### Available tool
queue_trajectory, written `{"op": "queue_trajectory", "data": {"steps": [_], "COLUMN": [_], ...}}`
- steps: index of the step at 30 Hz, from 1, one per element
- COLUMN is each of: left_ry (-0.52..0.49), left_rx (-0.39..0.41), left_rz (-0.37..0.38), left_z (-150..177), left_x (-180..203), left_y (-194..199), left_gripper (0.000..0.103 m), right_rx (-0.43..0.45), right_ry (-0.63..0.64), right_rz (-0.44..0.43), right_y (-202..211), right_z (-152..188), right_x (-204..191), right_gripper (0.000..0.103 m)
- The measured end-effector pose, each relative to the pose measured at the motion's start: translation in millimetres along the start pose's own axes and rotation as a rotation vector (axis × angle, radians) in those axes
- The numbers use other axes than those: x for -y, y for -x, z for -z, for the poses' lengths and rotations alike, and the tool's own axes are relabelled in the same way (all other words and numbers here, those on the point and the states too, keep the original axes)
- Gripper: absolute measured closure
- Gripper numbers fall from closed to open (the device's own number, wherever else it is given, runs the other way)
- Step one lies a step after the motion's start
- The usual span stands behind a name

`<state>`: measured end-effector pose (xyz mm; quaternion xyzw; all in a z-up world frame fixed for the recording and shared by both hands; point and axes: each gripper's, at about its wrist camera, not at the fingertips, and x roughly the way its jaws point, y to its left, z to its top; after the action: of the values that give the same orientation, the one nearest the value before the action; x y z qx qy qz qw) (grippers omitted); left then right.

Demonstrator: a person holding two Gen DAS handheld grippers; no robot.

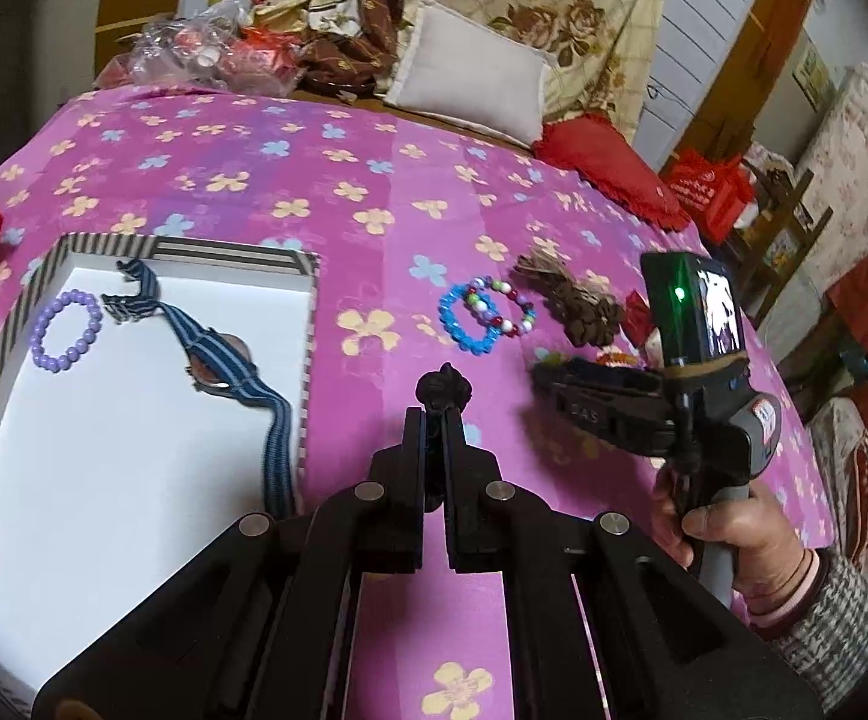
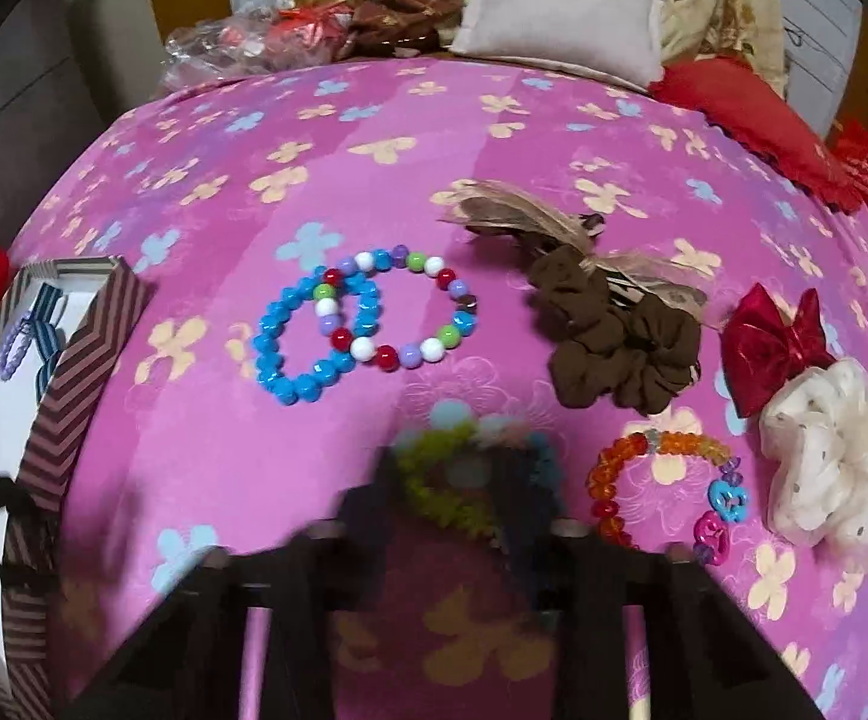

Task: Organize jewelry
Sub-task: 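Lift the black scrunchie with left tool while right tool grasps the green flower hair tie, then carry scrunchie and hair tie into the tray and open both tools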

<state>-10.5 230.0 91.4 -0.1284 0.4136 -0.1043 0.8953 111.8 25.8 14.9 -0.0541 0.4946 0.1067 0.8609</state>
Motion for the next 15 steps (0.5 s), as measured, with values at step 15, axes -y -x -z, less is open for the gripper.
{"op": "queue_trajectory", "data": {"steps": [15], "left_ry": [0.136], "left_rx": [0.079], "left_rz": [-0.091], "left_z": [-8], "left_x": [-67], "left_y": [46], "left_gripper": [0.1], "right_rx": [0.145], "right_ry": [-0.05], "right_rz": [-0.124], "right_y": [117], "right_z": [-12], "right_x": [-13], "right_gripper": [0.098]}}
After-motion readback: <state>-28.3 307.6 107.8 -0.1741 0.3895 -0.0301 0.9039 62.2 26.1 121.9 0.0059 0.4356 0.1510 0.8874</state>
